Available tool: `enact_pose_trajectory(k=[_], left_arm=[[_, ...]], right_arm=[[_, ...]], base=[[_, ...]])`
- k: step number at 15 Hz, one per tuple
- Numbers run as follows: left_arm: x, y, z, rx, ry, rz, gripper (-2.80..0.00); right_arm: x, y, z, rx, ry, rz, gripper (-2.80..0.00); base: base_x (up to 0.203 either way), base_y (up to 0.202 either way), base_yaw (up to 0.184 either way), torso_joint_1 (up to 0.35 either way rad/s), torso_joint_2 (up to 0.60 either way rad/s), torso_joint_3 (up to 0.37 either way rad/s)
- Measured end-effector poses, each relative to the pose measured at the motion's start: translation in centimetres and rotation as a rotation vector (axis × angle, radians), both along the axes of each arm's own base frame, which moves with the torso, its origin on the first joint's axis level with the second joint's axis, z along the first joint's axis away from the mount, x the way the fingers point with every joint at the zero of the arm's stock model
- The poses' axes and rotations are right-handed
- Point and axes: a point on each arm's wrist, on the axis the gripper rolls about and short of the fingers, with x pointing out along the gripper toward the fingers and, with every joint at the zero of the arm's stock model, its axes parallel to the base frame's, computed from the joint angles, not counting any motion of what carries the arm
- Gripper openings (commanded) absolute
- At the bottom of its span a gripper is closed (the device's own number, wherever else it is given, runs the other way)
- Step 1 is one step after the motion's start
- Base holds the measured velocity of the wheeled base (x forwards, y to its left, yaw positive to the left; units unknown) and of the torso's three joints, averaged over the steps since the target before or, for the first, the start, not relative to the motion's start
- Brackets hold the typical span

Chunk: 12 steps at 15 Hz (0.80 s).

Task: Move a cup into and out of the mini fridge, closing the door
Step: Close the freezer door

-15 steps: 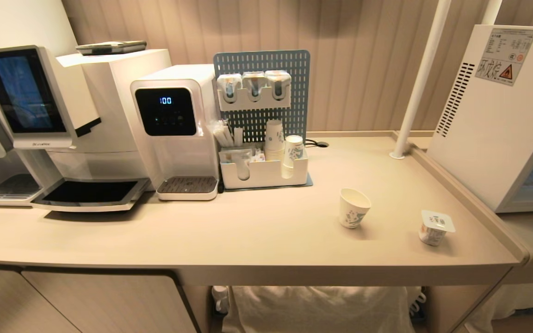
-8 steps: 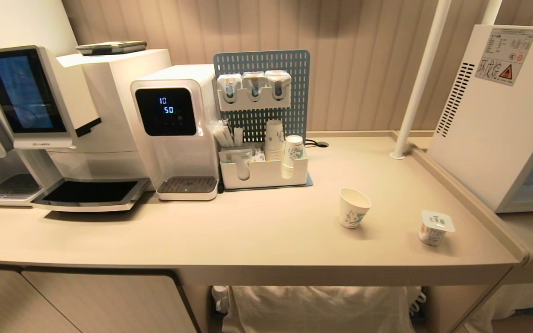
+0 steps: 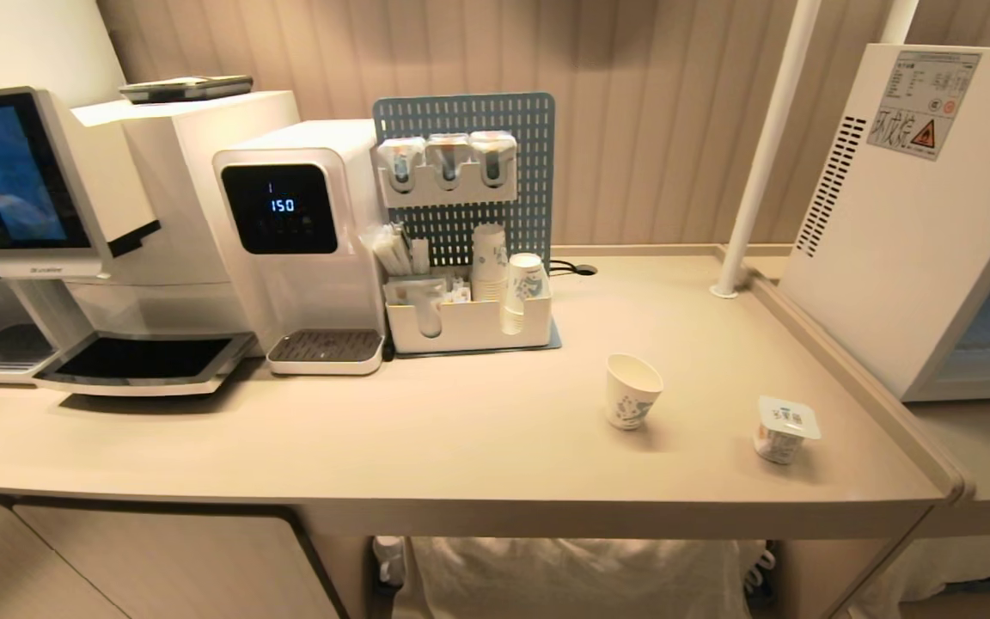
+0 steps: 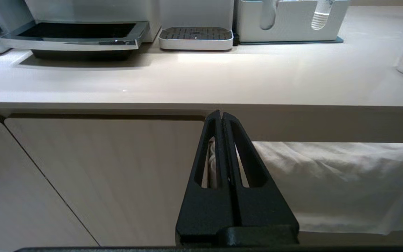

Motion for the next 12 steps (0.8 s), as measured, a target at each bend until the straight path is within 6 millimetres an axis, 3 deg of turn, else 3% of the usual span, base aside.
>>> enact_pose_trajectory(k=[12], left_arm=[[-0.01,0.00,0.01,0.003,0.002,-0.001,-2.80]], right_arm=[[0.03,0.00,-0.14,0.001,0.006,0.000,-2.80]], base=[[0.000,-0.195,-0.002,0.002,0.00,0.003]])
